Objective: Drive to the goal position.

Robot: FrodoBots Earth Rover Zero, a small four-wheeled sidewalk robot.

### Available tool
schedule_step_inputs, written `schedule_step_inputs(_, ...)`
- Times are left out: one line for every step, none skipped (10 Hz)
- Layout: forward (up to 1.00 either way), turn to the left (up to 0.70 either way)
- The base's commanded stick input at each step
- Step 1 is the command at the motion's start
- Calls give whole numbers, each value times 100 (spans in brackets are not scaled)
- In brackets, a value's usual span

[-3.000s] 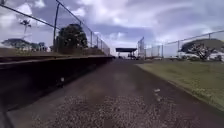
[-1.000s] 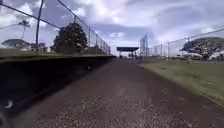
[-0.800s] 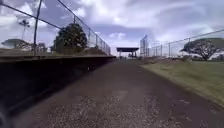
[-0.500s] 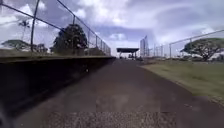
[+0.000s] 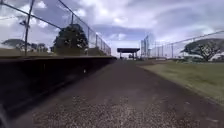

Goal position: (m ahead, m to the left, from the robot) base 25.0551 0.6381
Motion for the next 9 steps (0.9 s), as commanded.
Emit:
schedule_step_inputs(70, 0)
schedule_step_inputs(70, 0)
schedule_step_inputs(70, 0)
schedule_step_inputs(70, 0)
schedule_step_inputs(70, 0)
schedule_step_inputs(70, 0)
schedule_step_inputs(70, 0)
schedule_step_inputs(70, 0)
schedule_step_inputs(70, 0)
